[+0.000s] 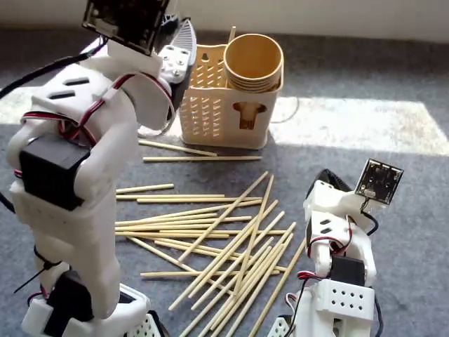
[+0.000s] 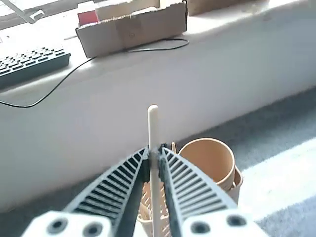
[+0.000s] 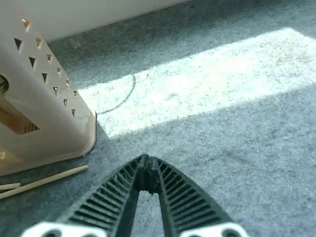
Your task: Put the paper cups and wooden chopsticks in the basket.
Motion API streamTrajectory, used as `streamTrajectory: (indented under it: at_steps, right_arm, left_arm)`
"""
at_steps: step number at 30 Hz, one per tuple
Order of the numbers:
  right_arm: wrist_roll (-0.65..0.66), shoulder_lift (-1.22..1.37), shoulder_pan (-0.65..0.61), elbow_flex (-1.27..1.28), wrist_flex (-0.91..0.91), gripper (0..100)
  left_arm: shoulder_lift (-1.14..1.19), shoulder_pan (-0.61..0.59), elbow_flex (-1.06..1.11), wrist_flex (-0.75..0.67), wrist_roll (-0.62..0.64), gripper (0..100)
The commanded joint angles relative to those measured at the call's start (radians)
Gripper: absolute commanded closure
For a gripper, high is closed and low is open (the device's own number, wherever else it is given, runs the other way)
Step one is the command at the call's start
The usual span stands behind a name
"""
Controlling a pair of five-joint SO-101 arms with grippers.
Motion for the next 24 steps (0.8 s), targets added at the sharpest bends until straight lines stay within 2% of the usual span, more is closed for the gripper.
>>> streamTrajectory:
  at_steps: [1,8,13,17,24]
  right_arm:
    - [-0.006,-0.013,0.004,-0.005,-0.035,99.3]
    - [-0.006,-0.015,0.004,-0.005,-0.035,99.3]
    - [-0.005,-0.015,0.004,-0.005,-0.035,99.3]
    - [-0.005,-0.015,0.004,-0.005,-0.035,99.2]
    - [-0.005,-0.015,0.004,-0.005,-0.035,99.2]
  left_arm:
    - [-0.027,-0.012,-0.033,-0.141,0.072,99]
    - [0.024,-0.013,0.008,-0.348,0.133,99]
    - [0.108,-0.079,0.068,-0.448,0.222,99]
    - [0.160,-0.133,0.114,-0.494,0.264,99]
    - [0.219,-0.168,0.196,-0.496,0.265,99]
